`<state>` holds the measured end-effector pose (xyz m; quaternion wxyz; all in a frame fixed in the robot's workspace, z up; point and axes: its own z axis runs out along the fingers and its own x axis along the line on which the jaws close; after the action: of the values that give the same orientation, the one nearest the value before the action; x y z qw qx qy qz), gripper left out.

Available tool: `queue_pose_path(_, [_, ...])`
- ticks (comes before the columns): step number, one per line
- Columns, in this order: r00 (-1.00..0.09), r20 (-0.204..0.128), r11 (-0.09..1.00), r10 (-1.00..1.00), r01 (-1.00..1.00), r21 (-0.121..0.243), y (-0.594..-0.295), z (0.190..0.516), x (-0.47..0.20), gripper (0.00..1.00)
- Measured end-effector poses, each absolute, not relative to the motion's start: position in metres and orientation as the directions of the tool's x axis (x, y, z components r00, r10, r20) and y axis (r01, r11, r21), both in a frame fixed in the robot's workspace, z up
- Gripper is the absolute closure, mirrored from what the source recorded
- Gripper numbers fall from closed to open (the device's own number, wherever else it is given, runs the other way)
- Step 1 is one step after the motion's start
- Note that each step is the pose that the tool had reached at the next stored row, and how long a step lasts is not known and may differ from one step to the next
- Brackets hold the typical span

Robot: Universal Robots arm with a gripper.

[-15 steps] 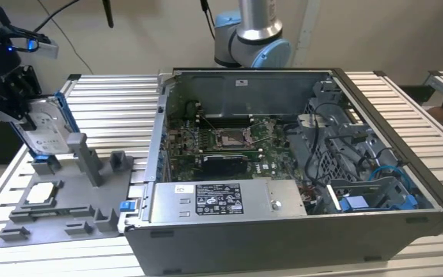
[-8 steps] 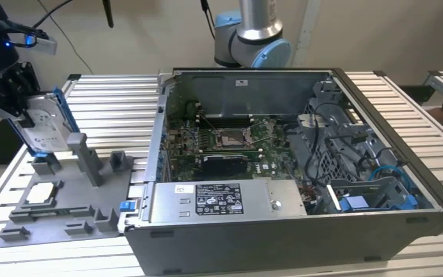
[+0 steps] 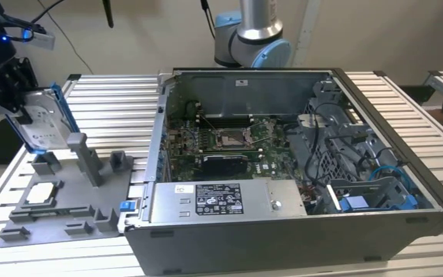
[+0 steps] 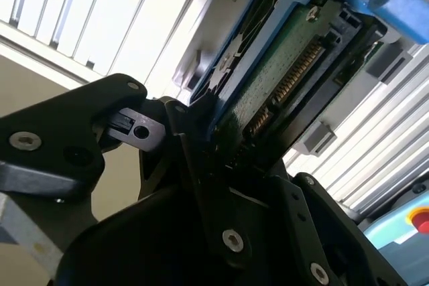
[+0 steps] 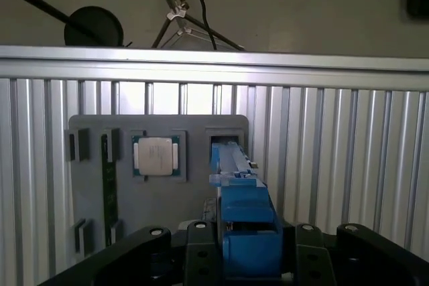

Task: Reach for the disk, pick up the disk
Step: 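Pick up the disk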

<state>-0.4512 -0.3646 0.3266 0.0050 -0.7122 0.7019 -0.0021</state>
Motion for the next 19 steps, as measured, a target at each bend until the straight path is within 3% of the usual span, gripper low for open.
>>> queue_pose_path(19, [0.015, -0.004, -0.015, -1.000, -1.000, -0.010, -0.365, 0.353, -0.451, 1.00])
